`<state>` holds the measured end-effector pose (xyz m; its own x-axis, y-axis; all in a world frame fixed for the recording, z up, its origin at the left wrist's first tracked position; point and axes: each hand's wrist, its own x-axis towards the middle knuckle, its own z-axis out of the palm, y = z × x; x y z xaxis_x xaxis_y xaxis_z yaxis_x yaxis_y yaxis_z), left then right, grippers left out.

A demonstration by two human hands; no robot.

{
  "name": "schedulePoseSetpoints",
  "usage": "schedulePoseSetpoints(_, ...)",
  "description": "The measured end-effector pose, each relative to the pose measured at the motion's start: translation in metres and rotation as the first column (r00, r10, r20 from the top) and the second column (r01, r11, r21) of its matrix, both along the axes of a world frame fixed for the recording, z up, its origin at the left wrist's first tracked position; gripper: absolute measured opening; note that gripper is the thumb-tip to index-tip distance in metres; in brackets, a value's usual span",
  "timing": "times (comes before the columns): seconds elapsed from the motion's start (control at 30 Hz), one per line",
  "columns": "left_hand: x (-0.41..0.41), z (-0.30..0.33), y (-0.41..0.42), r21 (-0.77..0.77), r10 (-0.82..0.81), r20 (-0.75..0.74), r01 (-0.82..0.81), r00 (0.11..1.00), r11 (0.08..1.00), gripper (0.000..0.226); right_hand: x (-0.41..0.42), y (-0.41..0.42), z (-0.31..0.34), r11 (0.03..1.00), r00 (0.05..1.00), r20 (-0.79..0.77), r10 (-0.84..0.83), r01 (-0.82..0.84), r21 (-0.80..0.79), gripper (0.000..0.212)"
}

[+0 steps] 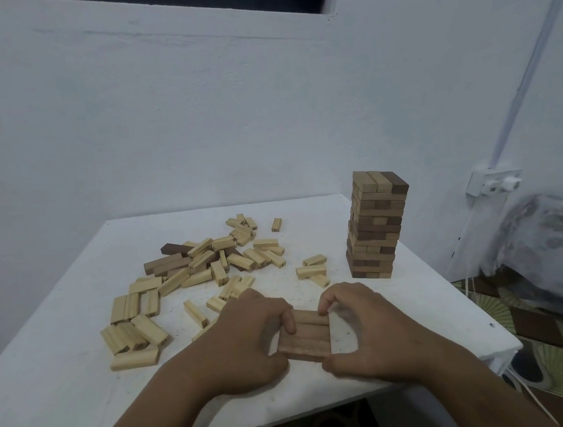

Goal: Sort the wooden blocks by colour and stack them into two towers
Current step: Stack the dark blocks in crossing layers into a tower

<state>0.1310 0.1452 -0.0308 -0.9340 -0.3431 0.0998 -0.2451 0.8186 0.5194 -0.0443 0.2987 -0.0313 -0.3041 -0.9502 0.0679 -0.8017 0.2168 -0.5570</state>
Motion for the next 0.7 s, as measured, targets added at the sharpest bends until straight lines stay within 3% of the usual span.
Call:
schedulePoseSetpoints(0.13,0.001,-0.003,-0.004,0.064,0.017,-0.001,-0.017,1.000,0.998,0.040,0.000,0.001,-0.001,0.999,0.998,0.030,-0.046,0.046,-0.012,0.055)
schedulePoseSetpoints(0.3,0.000,0.012,-0.007,0.287,0.072,-0.160,-0.024,0.984,0.958,0.053,-0.003,0.004,0.005,0.966,0.983,0.151,-0.103,0.135,-0.221,0.055)
schedulePoseSetpoints(0.5,-0.027,0.061,-0.007,0.474,0.200,-0.404,0.017,0.893,0.880,0.069,-0.009,0.004,0.046,0.792,0.942,0.326,-0.084,0.262,-0.552,0.046)
schedulePoseSetpoints(0.7,-0.080,0.109,-0.003,0.388,0.161,-0.507,0.058,0.847,0.920,0.066,-0.038,0.003,0.082,0.624,0.946,0.297,-0.129,0.310,-0.717,0.033)
